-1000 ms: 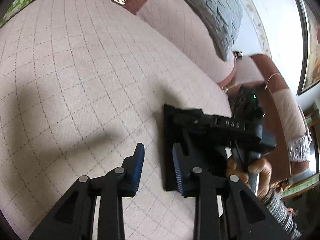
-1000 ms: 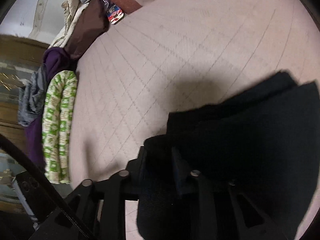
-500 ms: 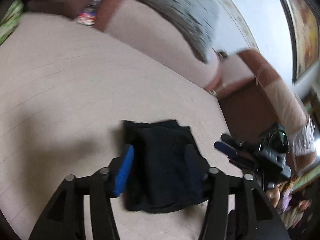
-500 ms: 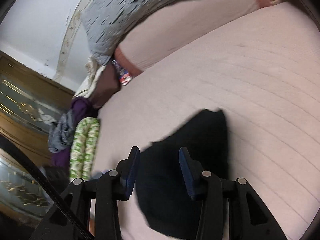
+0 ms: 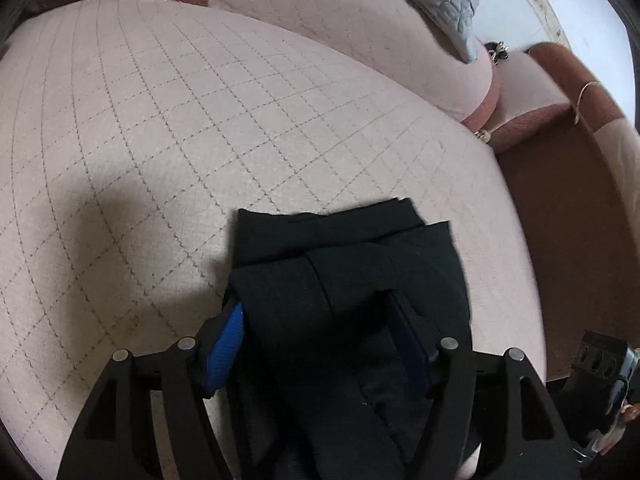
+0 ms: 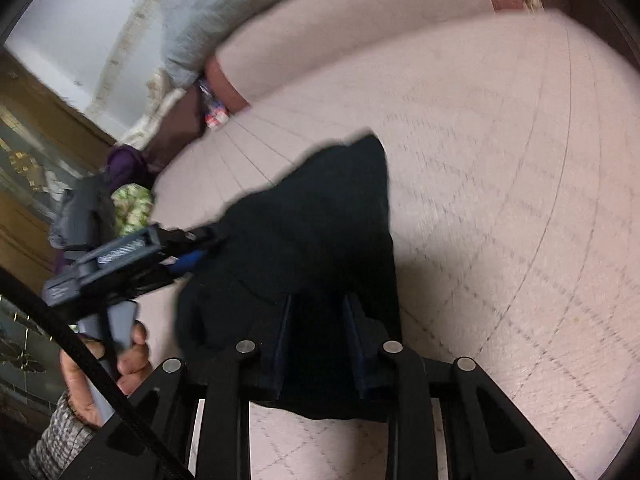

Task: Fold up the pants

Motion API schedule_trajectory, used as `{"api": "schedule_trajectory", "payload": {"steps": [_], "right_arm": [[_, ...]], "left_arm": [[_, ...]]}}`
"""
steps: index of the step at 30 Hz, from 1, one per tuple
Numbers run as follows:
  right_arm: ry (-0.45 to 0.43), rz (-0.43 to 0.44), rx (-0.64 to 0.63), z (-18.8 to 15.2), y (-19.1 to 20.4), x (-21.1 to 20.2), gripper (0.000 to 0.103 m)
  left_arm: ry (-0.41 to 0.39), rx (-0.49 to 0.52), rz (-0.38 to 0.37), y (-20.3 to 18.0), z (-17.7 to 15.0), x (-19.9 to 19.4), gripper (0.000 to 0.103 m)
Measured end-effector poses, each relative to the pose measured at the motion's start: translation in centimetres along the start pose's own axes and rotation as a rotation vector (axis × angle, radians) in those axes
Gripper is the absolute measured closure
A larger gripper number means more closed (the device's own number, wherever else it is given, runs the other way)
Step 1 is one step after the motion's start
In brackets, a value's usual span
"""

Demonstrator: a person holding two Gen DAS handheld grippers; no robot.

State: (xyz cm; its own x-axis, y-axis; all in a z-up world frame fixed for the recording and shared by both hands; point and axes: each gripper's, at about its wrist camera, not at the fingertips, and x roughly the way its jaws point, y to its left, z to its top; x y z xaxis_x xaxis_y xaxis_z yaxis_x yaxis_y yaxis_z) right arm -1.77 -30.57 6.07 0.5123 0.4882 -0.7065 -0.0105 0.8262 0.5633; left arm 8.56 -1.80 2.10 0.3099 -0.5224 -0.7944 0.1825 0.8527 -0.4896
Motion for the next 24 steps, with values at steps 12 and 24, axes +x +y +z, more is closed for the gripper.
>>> {"api": "schedule_trajectory", "payload": {"steps": [12, 24], "right_arm": [[-0.124, -0.022, 0.015, 4.6, -0.6, -5.4, 0.066], [0.133, -0.077, 0.197, 8.7, -2.6, 8.0, 0.058]], "left_arm": [[-0.147, 0.091, -0.104, -4.0, -4.5, -6.5, 0.034], [-0.067, 0.086, -0.046, -0.6, -5.8, -1.4, 0.033]]}}
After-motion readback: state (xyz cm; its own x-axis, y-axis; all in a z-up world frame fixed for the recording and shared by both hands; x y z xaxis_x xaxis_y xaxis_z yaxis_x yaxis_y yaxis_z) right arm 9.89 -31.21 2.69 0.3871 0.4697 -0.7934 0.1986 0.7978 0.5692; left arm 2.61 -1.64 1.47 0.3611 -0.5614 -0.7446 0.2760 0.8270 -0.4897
